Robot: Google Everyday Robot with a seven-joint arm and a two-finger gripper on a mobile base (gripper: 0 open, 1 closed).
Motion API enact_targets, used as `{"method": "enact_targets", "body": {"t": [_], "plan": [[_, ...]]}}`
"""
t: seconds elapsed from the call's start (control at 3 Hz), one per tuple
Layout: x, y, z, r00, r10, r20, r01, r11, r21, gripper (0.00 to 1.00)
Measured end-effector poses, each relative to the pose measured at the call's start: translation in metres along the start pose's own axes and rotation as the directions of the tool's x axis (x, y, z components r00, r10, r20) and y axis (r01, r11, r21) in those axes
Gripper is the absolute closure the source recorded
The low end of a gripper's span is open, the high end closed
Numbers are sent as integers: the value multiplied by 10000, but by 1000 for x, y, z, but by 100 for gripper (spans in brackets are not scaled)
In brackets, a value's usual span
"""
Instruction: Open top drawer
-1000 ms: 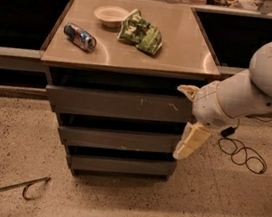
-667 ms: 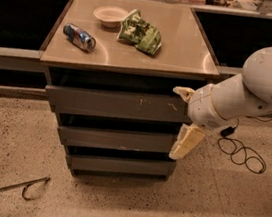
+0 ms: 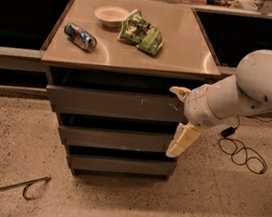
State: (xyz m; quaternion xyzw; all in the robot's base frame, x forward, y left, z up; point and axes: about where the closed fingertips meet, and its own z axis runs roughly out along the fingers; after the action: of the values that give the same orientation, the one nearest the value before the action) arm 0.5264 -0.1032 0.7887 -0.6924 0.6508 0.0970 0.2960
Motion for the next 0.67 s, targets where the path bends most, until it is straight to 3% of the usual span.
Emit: {"method": "enact_targets", "body": {"t": [0.67], "plan": [[4,-35,48,9971,-714,251,705,9969,355,0]]}}
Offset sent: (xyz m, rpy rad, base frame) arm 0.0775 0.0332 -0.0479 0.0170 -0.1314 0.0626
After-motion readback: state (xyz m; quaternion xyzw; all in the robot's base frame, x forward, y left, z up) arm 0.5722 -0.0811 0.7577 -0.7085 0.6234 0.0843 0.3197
